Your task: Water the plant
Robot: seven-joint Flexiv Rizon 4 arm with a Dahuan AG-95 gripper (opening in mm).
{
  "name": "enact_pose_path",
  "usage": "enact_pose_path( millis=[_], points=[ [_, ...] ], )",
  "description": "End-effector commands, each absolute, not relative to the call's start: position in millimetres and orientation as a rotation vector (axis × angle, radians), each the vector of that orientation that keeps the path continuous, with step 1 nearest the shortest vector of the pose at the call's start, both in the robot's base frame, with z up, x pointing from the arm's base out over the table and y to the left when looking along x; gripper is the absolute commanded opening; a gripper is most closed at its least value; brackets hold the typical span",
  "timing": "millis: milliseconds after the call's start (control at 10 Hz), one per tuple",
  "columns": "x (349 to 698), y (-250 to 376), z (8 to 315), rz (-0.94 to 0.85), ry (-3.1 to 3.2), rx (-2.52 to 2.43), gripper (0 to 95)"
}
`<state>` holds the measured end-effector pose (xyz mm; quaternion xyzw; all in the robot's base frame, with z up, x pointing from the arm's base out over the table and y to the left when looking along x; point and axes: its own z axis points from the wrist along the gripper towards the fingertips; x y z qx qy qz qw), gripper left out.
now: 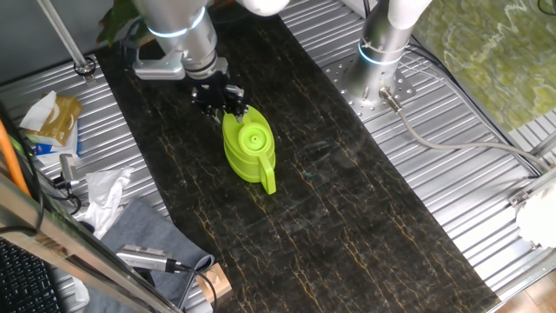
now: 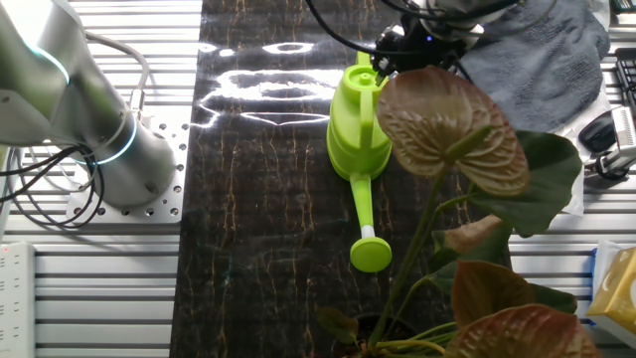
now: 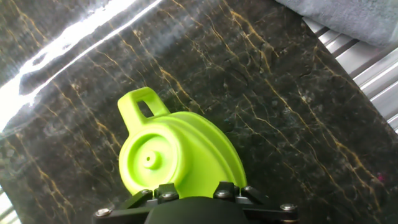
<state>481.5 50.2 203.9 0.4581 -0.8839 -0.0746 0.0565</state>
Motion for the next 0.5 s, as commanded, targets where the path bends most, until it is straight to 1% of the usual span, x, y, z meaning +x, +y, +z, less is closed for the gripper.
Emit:
enact_pose_path(
  millis=[100,500],
  points=[
    [482.0,49.8,203.1,-0.173,-2.660,1.411,19.0],
    [482.0,49.8,203.1,-0.153,-2.676,1.385,19.0]
  ],
)
